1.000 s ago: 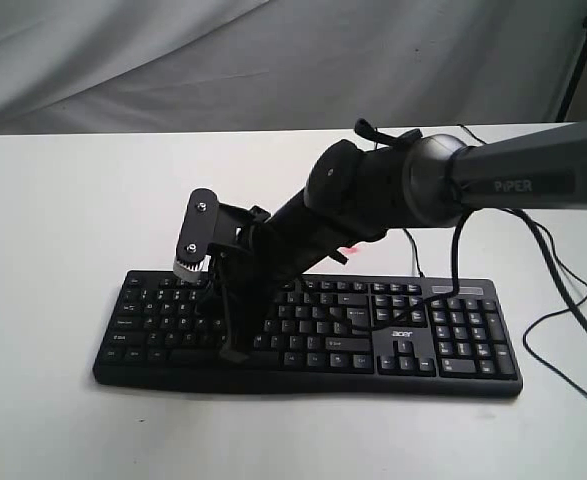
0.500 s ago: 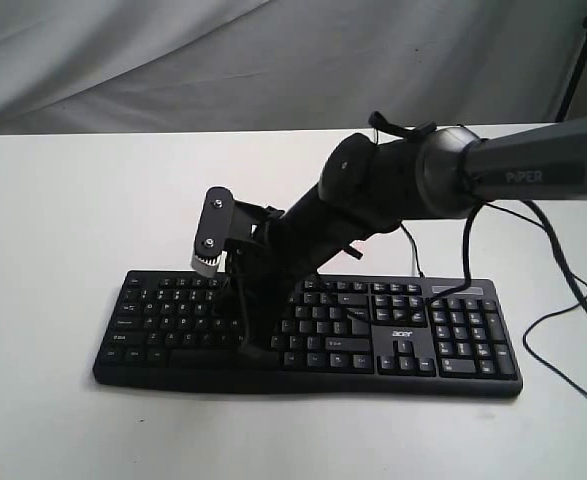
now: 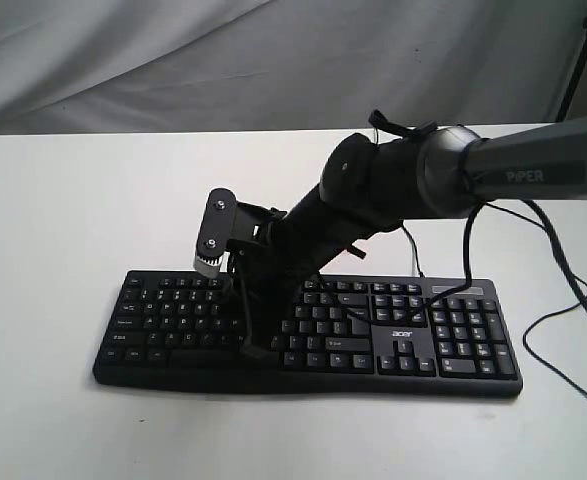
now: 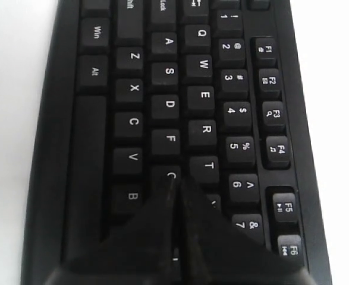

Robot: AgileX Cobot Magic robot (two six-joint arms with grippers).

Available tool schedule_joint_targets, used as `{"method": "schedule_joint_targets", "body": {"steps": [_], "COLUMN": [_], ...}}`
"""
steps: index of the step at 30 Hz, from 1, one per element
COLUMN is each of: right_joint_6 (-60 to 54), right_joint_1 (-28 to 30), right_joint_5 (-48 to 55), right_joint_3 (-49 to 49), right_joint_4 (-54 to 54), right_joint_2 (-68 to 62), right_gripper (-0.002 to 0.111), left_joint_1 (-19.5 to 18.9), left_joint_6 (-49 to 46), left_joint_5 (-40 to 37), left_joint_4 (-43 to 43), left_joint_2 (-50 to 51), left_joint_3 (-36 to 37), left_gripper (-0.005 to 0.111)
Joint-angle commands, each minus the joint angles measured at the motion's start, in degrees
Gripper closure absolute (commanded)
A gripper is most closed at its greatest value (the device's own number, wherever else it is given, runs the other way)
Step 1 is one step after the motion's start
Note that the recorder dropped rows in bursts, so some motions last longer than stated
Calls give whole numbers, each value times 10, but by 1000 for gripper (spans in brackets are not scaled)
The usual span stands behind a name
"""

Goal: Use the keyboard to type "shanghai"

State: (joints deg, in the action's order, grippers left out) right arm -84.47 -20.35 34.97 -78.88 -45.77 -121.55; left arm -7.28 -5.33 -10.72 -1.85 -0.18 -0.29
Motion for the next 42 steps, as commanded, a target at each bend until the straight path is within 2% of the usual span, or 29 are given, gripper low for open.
{"method": "schedule_joint_targets", "body": {"steps": [1, 42], "right_joint_6": [-3, -16], "right_joint_1": [4, 4], "right_joint_5": [5, 13], "right_joint_3": [1, 1], "right_joint_4": [-6, -10], "right_joint_2": [-3, -8], "right_gripper": [108, 108], "left_joint_1": [2, 2], "left_joint_6": [2, 2], "left_joint_5": [2, 2], "left_joint_4": [0, 0], "left_joint_2": [2, 2], "left_joint_3": [3, 3], "left_gripper": [106, 106]}}
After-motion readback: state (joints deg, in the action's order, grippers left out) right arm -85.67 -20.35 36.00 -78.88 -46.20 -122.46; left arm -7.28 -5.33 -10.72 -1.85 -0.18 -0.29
